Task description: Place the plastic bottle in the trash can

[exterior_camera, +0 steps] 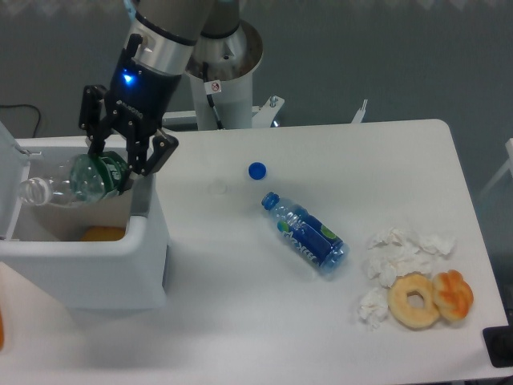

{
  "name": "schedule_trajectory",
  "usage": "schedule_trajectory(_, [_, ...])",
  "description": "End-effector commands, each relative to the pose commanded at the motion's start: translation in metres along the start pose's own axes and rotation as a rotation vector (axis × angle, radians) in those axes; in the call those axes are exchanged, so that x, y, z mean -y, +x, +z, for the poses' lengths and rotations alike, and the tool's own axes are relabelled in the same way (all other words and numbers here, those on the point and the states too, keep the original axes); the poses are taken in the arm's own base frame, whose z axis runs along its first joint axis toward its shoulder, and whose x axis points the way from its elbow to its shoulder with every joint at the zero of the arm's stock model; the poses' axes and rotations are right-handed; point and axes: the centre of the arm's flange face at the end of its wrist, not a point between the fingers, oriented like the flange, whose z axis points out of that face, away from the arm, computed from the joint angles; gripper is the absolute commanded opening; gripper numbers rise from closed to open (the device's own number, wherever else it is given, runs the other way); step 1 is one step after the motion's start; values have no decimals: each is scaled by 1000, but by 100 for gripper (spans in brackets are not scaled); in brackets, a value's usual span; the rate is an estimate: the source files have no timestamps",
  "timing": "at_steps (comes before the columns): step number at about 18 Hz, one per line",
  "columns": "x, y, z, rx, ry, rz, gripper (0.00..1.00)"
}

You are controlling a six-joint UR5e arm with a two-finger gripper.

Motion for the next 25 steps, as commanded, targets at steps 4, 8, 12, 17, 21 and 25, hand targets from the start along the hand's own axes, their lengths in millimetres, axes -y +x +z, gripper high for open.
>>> schedule_trajectory(4, [-6,3,17,-27,-21,-2,64])
schedule_trajectory(8, [-6,2,25,-39,-27,-4,64])
schedule_trajectory(12, [-6,3,29,-45,-32,-3,66])
schedule_trajectory(17, [-8,1,34,-50,-37,-6,68])
schedule_trajectory(21, [-7,6,36,-57,-39,-1,74])
schedule_trajectory(25, [-6,7,36,-57,-38,5,81])
